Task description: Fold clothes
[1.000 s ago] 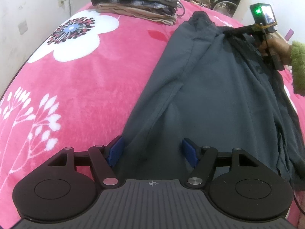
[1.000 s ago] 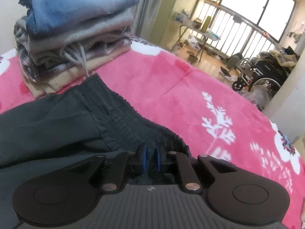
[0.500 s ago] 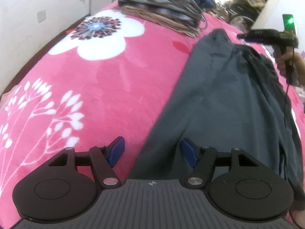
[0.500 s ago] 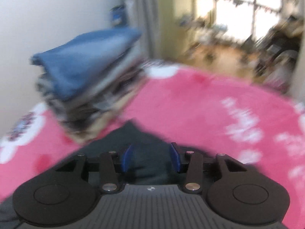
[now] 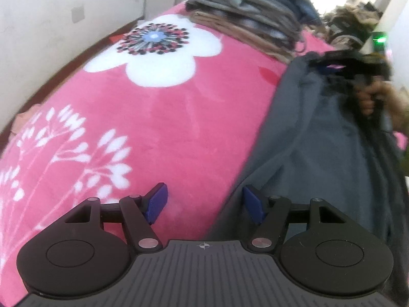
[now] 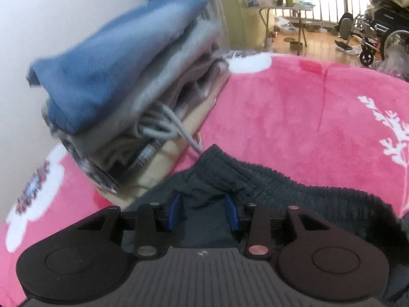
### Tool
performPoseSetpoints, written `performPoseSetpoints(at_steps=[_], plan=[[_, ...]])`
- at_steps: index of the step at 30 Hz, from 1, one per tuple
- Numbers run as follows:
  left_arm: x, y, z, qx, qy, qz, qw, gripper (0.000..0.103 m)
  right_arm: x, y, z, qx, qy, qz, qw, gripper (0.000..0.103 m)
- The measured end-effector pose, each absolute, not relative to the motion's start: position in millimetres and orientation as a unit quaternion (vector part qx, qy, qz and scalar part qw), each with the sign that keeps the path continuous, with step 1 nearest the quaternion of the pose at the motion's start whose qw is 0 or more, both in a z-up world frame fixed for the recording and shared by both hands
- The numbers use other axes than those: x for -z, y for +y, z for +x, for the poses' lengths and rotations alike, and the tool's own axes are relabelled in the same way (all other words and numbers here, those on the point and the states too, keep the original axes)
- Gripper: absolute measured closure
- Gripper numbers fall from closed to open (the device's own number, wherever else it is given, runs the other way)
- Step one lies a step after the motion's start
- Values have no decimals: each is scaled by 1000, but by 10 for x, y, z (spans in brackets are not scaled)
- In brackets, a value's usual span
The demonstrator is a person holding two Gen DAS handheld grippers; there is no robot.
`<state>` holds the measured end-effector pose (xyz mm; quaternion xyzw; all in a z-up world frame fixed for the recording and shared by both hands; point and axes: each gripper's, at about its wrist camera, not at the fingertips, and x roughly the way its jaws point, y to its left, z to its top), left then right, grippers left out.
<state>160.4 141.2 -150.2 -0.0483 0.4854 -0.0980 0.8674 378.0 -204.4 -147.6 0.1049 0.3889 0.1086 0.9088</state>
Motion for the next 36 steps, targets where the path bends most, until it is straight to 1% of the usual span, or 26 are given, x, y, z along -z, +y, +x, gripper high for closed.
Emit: performPoseSetpoints(at_steps=[2,6,9,12,13,17,21,25,30,33,36], plan=[[1509,1412,1608,86,483,-40,871,38,1353,-2126,3688,-121,370,131,912,62],[1498,1453,1573,78,480,-45,873,38,1123,-2233,3541,-157,362,180,901,62],[1499,1464,1535,80,482,-42,872,38,1123,-2065,3620,-194,398,168,881,62],[1500,1452,1509,85,484,-33,870,37,1388,-1699,3829,-211,472,116,848,62],[1502,1450,1502,86,485,-31,870,37,1458,-1594,3883,-212,483,102,844,62],[1500,1440,1461,91,485,-20,870,36,1602,-1284,4000,-187,439,61,876,62],[1479,1451,1452,86,485,-19,870,36,1594,-1181,3996,-167,412,59,894,62],[1399,1581,1457,77,486,-60,869,36,1300,-1393,3731,-186,369,97,905,62],[1220,1816,1414,63,470,-116,873,36,796,-1786,3136,-220,342,164,899,62],[1128,1929,1419,57,459,-151,874,36,610,-2024,2756,-227,353,213,882,62],[1135,1864,1506,62,472,-139,868,36,519,-2192,2350,-234,375,264,857,62]])
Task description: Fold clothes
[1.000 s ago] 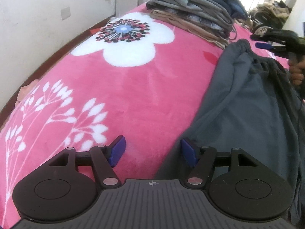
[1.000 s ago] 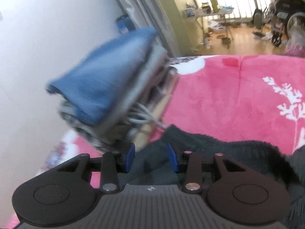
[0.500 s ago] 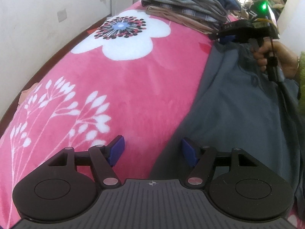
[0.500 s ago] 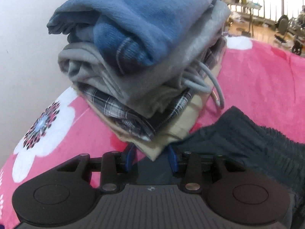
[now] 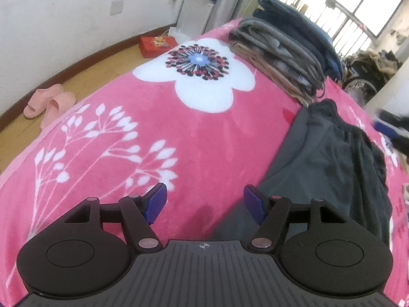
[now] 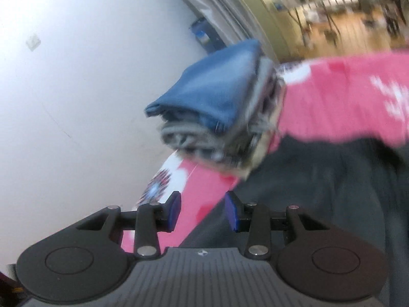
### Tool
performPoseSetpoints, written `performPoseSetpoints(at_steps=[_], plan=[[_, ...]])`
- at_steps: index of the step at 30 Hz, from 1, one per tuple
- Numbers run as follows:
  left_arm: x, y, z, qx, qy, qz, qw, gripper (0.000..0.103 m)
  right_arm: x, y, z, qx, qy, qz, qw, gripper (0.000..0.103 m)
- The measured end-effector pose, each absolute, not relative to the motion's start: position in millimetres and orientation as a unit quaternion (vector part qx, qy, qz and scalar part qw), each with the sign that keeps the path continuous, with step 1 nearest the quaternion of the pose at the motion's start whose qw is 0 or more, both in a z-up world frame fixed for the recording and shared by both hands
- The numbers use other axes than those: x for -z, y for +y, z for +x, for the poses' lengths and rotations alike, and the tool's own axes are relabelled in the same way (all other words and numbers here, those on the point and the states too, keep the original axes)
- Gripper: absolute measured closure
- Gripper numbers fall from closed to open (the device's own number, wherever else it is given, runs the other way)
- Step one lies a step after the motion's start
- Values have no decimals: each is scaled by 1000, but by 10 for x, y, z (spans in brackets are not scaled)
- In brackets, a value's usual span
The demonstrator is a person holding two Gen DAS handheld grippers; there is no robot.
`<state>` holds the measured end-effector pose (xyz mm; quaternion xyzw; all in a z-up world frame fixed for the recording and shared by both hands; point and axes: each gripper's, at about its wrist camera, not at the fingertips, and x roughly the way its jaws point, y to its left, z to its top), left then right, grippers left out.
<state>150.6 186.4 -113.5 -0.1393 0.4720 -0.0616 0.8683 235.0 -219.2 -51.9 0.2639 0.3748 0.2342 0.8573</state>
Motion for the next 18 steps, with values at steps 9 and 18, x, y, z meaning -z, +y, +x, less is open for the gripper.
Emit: performPoseSetpoints(at_steps=[9,18], plan=[[1307,1069,2008,111,480,-14,870,38,667,-2528,1086,-236,425,419,767,62],[1495,741,2136,95,454,57,884,36,1044,-2944,115,-147,426,488,748,62]])
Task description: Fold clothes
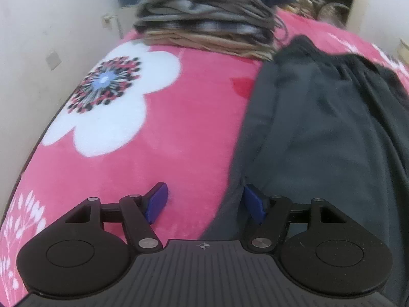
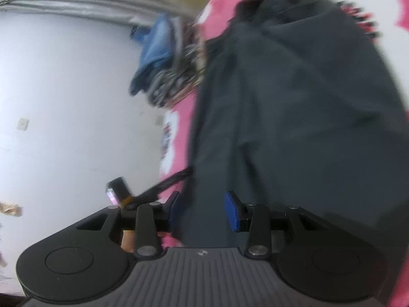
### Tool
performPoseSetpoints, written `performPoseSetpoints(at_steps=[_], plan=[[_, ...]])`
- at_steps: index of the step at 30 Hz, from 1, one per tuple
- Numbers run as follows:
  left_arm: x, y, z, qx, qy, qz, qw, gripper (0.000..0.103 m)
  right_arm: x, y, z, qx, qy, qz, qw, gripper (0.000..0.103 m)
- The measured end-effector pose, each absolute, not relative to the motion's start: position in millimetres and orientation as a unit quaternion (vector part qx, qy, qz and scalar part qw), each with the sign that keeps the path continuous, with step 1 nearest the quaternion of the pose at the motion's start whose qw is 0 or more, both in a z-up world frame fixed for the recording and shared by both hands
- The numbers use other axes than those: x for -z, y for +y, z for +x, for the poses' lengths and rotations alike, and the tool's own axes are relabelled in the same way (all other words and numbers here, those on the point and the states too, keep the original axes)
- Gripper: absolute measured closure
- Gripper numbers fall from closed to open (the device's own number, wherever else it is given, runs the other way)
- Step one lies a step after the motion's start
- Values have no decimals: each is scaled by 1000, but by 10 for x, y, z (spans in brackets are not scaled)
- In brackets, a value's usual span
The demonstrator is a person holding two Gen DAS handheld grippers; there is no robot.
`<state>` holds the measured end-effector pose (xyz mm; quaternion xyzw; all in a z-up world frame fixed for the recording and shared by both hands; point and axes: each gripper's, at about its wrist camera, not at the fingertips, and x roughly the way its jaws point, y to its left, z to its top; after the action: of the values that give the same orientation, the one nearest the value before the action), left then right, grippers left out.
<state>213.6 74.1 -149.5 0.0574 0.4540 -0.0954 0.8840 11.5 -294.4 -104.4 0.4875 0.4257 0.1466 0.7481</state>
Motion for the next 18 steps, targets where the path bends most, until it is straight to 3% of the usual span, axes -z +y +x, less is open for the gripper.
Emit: performPoseSetpoints(at_steps=[7,18], plan=[[1284,1053,2101,5,428,12,904,38,1026,-3171,-49,-97,420,473,768,61],[565,791,1528,88,374,29,923,36,1131,-3460,-187,21,427,459,779,61]])
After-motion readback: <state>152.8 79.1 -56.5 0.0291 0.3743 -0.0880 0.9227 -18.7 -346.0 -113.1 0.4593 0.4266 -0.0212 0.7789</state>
